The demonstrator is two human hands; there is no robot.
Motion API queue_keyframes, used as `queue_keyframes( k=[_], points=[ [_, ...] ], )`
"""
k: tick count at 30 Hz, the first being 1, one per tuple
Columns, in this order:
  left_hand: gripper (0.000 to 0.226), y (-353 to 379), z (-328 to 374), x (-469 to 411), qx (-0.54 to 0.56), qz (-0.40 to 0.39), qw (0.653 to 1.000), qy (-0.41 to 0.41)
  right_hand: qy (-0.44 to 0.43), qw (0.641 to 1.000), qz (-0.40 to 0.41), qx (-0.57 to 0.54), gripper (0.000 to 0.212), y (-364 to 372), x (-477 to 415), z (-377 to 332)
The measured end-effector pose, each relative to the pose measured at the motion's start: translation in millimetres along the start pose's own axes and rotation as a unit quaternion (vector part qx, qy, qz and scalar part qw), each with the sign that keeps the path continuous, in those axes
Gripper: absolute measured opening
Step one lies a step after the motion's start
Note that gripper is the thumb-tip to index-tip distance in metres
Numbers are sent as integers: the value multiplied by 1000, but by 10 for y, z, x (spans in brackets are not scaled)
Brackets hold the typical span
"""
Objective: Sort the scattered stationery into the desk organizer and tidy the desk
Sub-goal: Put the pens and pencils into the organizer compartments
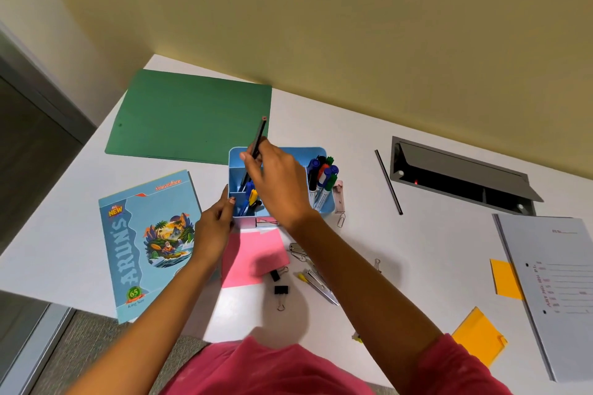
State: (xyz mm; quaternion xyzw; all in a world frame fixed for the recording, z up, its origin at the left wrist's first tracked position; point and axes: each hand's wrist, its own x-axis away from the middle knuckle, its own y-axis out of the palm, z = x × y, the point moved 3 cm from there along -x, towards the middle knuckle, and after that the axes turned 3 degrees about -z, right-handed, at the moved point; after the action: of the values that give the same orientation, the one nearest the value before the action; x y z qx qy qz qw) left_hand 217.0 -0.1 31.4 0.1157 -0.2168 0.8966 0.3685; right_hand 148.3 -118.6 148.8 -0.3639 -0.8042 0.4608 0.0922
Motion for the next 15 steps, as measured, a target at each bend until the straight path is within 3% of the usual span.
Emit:
queue_keyframes(
  k=[11, 15],
  points=[
    [39, 1, -8, -14, -11, -2, 1000, 10, 10, 1000, -6, -2, 26, 27, 21, 98],
    [37, -3, -46, -39, -7, -3, 1000, 1, 25, 995, 83, -48, 19, -201, 50, 224]
  ],
)
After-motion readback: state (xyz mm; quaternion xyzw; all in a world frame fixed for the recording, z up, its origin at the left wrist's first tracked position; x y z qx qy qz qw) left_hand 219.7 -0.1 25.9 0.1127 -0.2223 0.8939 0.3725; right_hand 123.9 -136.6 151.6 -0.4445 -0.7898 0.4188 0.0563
